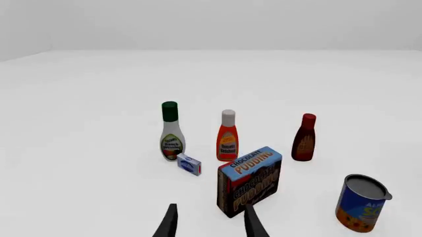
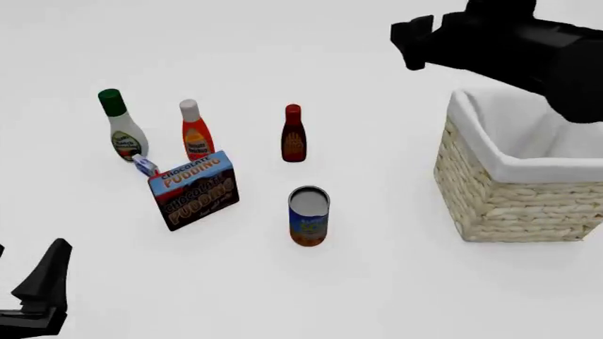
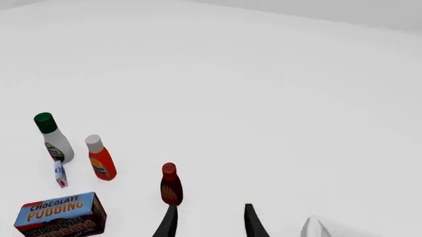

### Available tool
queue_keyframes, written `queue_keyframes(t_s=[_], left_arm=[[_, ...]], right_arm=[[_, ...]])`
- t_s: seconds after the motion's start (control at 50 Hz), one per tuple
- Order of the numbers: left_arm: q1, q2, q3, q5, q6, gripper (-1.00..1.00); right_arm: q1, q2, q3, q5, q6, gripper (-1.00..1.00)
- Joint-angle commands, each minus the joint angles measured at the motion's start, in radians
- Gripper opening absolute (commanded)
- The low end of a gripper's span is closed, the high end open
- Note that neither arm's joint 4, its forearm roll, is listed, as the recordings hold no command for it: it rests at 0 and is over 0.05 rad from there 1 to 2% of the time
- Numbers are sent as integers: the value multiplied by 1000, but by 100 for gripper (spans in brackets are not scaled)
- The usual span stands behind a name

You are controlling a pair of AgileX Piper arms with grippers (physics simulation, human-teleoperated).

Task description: Pick the bbq sauce and place it in the basket.

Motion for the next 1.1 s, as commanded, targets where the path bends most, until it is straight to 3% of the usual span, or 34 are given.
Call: queue_keyframes(t_s=[0.02, 0.6, 0.76, 0.9, 1.1], left_arm=[[0, 0, 0, 0, 0, 100], [0, 0, 0, 0, 0, 100], [0, 0, 0, 0, 0, 100], [0, 0, 0, 0, 0, 100], [0, 0, 0, 0, 0, 100]], right_arm=[[69, 129, -157, 82, 42, 100], [139, 449, -541, 250, 49, 100], [181, 527, -638, 300, 17, 100], [165, 616, -743, 346, 45, 100], [165, 693, -832, 375, 27, 100]])
